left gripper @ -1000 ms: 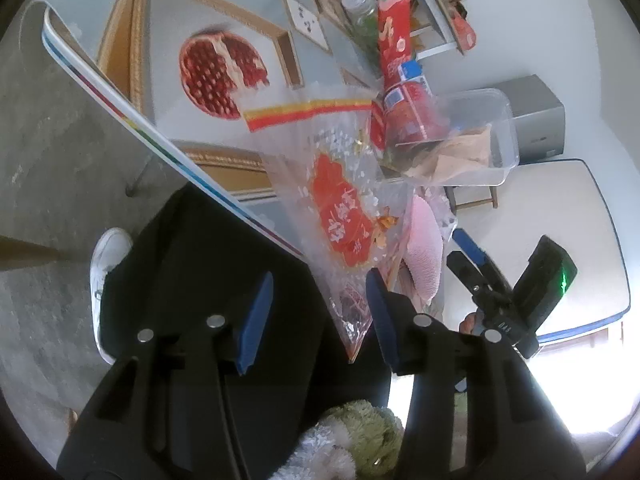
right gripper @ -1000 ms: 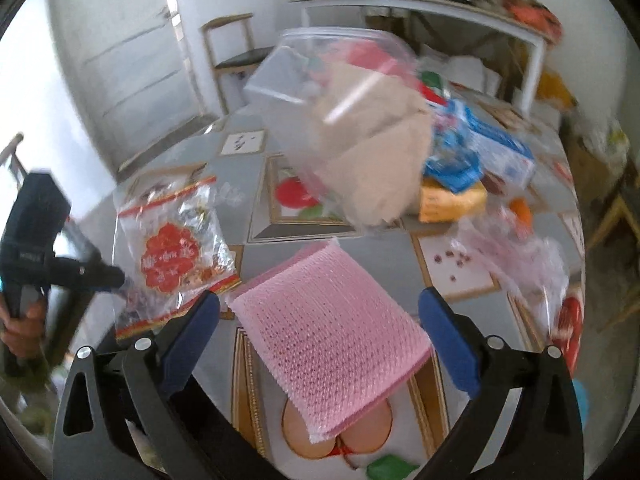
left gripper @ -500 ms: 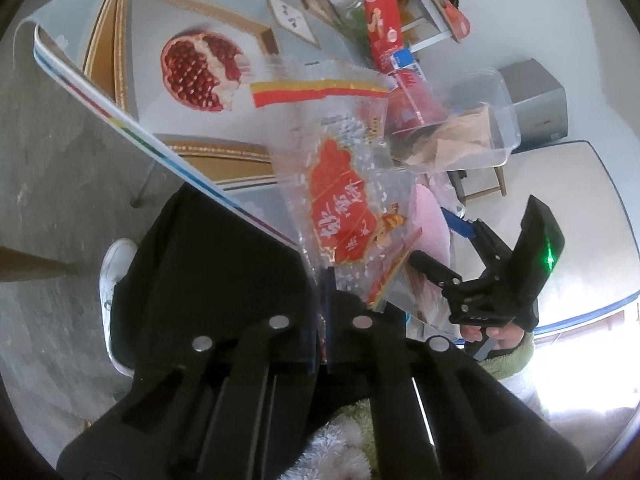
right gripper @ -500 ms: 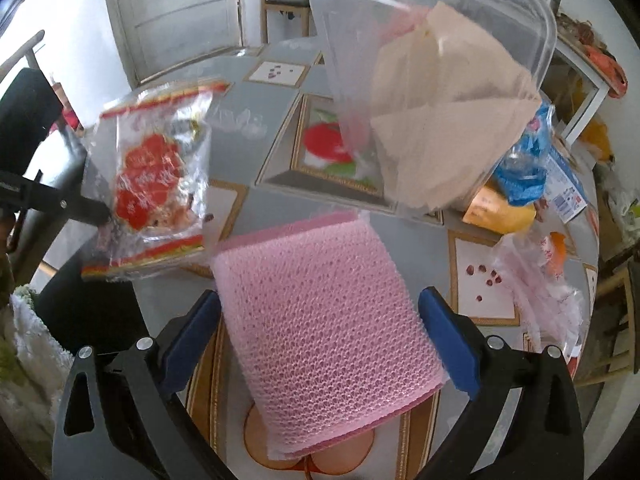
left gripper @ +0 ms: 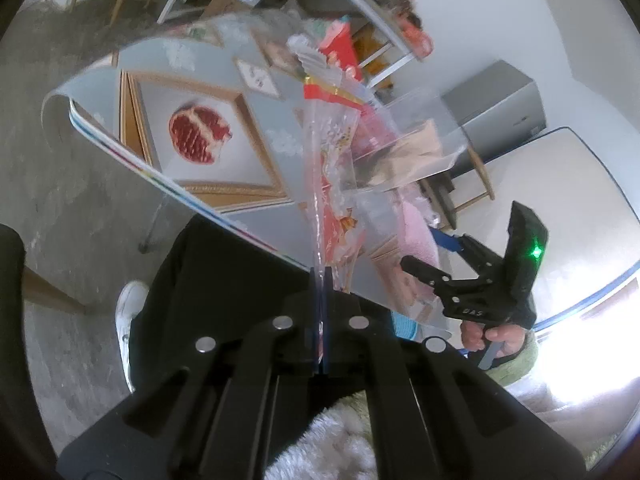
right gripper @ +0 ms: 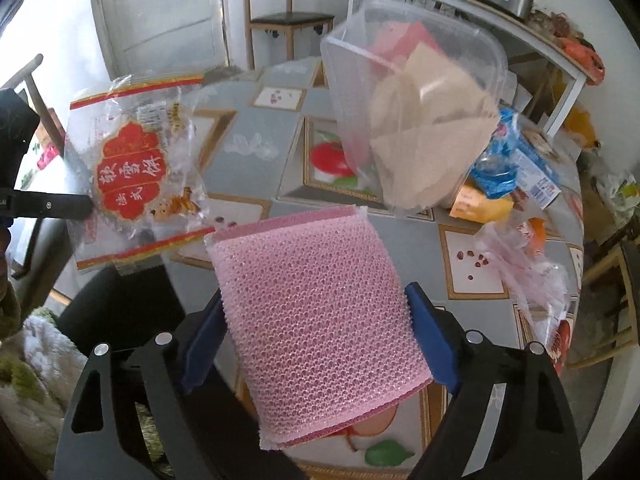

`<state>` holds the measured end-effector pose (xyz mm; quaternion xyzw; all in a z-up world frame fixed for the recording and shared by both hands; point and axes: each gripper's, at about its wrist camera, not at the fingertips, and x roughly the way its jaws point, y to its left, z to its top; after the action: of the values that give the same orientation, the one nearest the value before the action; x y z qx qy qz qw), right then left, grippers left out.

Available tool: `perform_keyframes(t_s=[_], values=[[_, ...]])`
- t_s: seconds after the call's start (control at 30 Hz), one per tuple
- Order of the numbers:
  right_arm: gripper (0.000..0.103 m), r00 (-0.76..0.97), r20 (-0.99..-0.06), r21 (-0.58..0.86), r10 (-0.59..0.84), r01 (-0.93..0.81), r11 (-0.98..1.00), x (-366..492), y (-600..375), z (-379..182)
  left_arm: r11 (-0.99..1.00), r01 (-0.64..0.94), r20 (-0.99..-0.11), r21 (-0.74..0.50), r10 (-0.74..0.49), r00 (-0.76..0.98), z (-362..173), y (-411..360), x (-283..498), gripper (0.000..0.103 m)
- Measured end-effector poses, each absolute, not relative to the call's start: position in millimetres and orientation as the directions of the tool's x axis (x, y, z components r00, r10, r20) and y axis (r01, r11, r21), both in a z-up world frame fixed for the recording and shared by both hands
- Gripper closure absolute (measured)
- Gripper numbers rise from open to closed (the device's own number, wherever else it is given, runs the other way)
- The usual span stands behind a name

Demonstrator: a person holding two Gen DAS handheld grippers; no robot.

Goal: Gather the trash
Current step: 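Grasp the clear red-print snack bag with the left tool while the right tool lifts the sponge, then carry the snack bag and sponge over the blue wastebasket and release both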

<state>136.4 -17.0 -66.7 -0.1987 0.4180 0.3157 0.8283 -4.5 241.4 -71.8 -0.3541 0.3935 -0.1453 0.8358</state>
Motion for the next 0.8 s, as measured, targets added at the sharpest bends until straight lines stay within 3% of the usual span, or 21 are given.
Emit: perform_keyframes(t_s=[0.3, 0.47, 0.6, 0.8], values=[[0.021, 0.534, -0.702, 0.062, 0.472, -0.614, 0.787, 107, -67, -14, 0.716, 0.115, -0.461, -0.689, -0.555, 0.693, -17, 225, -21, 0.103], [0.021, 0.639, -0.609, 0.188, 0.47, -0.459, 0.868, 84, -148, 16, 0.721, 0.272, -0.43, -0.637, -0.625, 0.651, 21, 177, 4, 0.103], [0.021, 0.749, -0.555, 0.271, 0.361, -0.248, 0.93, 59, -232, 27, 0.713, 0.385, -0.466, -0.586, -0.685, 0.56, 44, 116, 41, 0.103], [0.021, 0.818, -0.549, 0.424, 0.173, 0.094, 0.901, 29, -362, 15, 0.678, 0.531, -0.61, -0.508, -0.719, 0.333, 58, -22, 114, 0.103]])
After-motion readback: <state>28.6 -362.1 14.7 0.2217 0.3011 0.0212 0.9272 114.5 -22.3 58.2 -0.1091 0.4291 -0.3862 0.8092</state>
